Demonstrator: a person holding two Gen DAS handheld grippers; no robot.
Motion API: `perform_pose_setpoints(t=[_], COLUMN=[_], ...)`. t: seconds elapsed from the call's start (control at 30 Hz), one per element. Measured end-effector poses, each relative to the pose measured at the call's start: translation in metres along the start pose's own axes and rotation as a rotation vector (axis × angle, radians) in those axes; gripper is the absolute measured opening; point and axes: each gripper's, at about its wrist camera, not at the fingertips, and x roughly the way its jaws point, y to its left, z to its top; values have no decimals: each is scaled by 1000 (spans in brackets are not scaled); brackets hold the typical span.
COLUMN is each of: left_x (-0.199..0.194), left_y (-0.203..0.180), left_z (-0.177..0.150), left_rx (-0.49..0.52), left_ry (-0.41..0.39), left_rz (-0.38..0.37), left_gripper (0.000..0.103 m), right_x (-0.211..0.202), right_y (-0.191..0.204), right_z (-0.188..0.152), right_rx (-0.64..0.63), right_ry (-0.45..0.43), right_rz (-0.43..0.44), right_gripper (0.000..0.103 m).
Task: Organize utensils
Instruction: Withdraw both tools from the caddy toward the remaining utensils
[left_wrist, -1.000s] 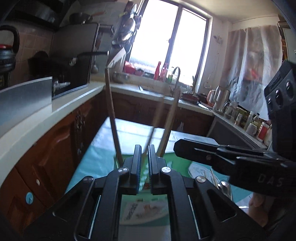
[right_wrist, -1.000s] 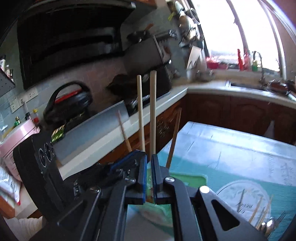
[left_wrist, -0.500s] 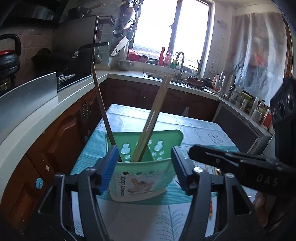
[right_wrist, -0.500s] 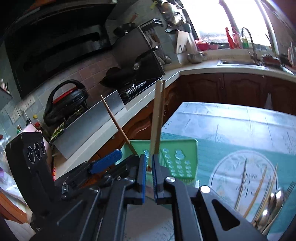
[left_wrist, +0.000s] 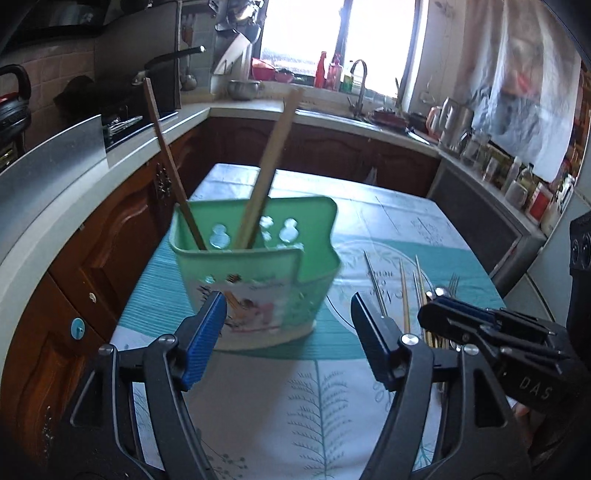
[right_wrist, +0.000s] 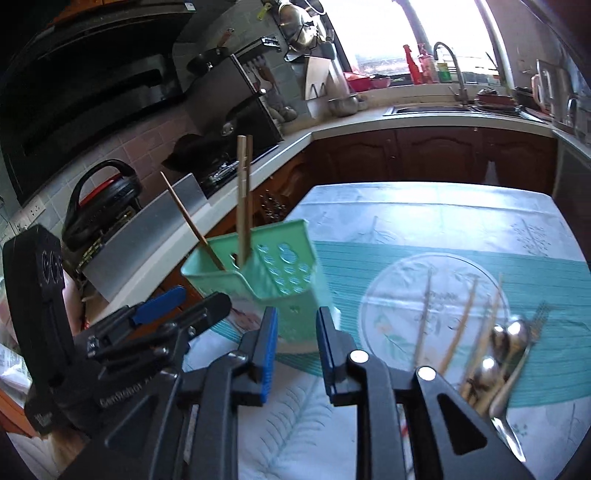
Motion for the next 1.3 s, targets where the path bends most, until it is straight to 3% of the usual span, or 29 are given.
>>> perform_pose_setpoints(t=[0.43,0.5,0.6,0.9,1.0,1.17,1.3], left_x=[11,13,17,53,66,100,134], left_y=[-63,-71,-81,-116,-125,-146,-152], left_z=[-14,-16,-15,-5,1,14,24], left_rx=[83,95,117,204,227,274,243], left_ry=[79,88,103,205,240,325,436], left_rz=[-20,-21,-27,-85,-108,-146,-167], left_gripper=[68,68,68,68,67,52,37], right_x=[-19,-24,-32,-46,-48,-51,-51], right_y=[-35,-42,-49,-78,-98,-137,-158], right_z=[-36,-39,-42,-38,-32,-17,-5], right_rx=[45,55,69,98,151,245,288], right_ry=[60,57,45,60,99,144,154], right_rz=[-89,-98,-108,-189,-172,-184,-199], right_gripper=[22,29,38,38,38,38,37])
